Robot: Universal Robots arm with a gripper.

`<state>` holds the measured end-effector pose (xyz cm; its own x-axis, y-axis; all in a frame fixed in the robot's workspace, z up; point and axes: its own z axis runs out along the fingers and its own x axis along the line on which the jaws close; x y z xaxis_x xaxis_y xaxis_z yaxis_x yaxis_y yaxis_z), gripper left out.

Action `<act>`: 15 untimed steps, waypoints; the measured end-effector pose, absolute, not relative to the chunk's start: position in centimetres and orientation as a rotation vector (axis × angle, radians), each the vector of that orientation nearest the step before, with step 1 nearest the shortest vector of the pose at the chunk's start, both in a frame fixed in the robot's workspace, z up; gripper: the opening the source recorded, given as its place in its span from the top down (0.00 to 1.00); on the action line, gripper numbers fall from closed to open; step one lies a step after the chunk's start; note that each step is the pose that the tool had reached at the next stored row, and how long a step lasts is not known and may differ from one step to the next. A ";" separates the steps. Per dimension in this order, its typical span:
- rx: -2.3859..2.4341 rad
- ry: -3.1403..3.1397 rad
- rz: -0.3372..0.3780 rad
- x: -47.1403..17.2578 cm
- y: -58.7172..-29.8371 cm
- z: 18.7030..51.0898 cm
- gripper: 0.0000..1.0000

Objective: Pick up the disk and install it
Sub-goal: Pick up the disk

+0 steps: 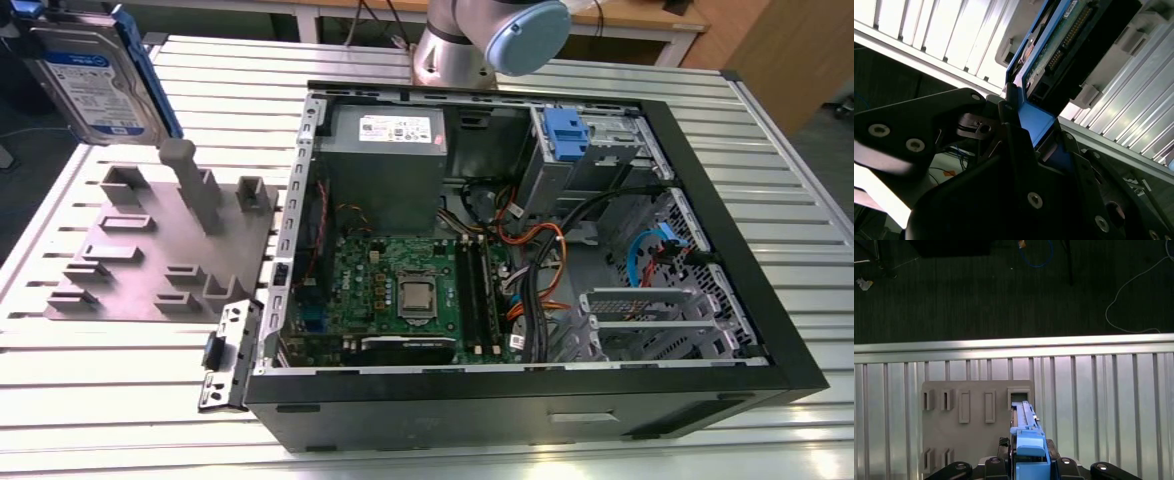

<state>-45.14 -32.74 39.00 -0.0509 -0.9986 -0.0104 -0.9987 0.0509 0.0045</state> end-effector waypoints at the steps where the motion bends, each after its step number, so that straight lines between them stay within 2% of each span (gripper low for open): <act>1: -2.161 2.274 0.016 -45.1 -32.7 39.0 0.64; 15: -2.161 2.274 0.016 -45.1 -32.7 39.5 0.64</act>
